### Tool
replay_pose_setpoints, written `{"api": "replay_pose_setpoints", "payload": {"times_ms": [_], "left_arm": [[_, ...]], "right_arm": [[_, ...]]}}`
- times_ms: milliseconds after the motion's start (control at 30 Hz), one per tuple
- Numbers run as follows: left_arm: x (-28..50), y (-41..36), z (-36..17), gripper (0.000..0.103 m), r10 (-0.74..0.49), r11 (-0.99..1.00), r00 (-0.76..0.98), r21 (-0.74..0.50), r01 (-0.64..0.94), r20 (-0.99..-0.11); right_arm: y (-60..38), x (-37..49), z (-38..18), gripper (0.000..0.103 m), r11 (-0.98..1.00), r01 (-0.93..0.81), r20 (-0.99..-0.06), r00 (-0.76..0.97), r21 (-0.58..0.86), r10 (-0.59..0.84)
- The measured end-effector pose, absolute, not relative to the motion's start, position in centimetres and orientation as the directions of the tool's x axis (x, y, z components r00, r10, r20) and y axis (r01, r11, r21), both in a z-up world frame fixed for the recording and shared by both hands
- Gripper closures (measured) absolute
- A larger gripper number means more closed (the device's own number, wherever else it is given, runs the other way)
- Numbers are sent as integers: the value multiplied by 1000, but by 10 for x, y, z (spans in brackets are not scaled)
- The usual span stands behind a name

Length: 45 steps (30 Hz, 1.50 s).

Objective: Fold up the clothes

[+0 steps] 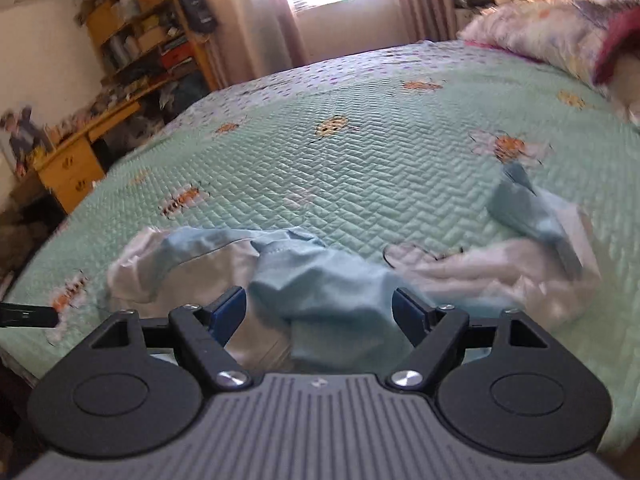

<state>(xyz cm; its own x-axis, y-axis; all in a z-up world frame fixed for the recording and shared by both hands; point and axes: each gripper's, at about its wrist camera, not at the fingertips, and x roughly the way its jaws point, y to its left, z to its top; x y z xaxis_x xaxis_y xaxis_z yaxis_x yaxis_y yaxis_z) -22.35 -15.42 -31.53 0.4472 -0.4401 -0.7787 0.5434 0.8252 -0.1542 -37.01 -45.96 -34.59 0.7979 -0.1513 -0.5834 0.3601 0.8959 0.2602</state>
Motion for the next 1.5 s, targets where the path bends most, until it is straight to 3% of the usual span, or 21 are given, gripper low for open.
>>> {"api": "replay_pose_setpoints", "payload": {"times_ms": [133,167,200,233,267,333,500,567,633,800,900,933,967,1033,1167,1300,1333,1433,1500], "left_arm": [[-221,-157,-320,5,-422,833,438,-148,534,-794],[-221,-158,-320,5,-418,834,437,-146,533,-796],[-221,-158,-319,5,-417,834,437,-144,533,-797],[-222,-157,-318,5,-419,834,440,-144,533,-795],[-222,-156,-317,5,-420,833,443,-143,534,-792],[-223,-153,-315,5,-427,833,445,-151,533,-787],[-226,-148,-309,5,-461,820,448,-175,544,-766],[-230,-148,-306,5,-480,809,449,-182,558,-754],[-234,-149,-304,5,-495,798,449,-184,573,-744],[-247,-153,-297,5,-501,773,456,-144,618,-736],[-253,-153,-290,5,-490,759,478,-87,645,-729],[-254,-153,-288,4,-488,754,484,-72,652,-727],[-254,-154,-287,4,-486,752,488,-63,656,-726],[-254,-159,-285,3,-482,745,494,-42,665,-724],[-253,-176,-292,2,-481,713,480,-9,701,-733],[-261,-204,-311,3,-447,650,490,104,753,-748],[-265,-210,-315,3,-438,634,494,132,762,-751],[-274,-226,-323,3,-432,585,485,173,792,-760],[-279,-233,-326,3,-442,559,473,178,810,-762]], "right_arm": [[-454,-328,-366,22,946,311,-615,764,88,-193],[-453,-317,-373,24,954,298,-627,751,42,-207],[-452,-306,-379,33,959,285,-637,738,-4,-222],[-455,-308,-376,87,954,299,-636,740,17,-221],[-459,-311,-373,97,948,316,-634,742,45,-218],[-467,-318,-366,97,932,349,-629,748,99,-213],[-482,-406,-298,96,856,448,-441,843,259,-308],[-474,-439,-274,96,872,425,-380,869,243,-318],[-466,-456,-269,95,913,342,-397,887,224,-235],[-450,-454,-311,82,914,381,-599,768,142,-227],[-446,-459,-317,74,892,414,-577,779,182,-245],[-444,-462,-313,63,893,398,-543,807,210,-232],[-442,-464,-309,44,895,379,-509,832,236,-218],[-438,-459,-307,24,903,361,-502,840,234,-206],[-422,-441,-333,24,931,350,-552,799,103,-240],[-421,-420,-368,26,918,396,-639,697,-36,-325],[-426,-417,-375,32,912,410,-652,684,-27,-327],[-438,-413,-386,86,894,448,-664,673,16,-325],[-442,-418,-379,90,886,461,-637,699,55,-324]]}}
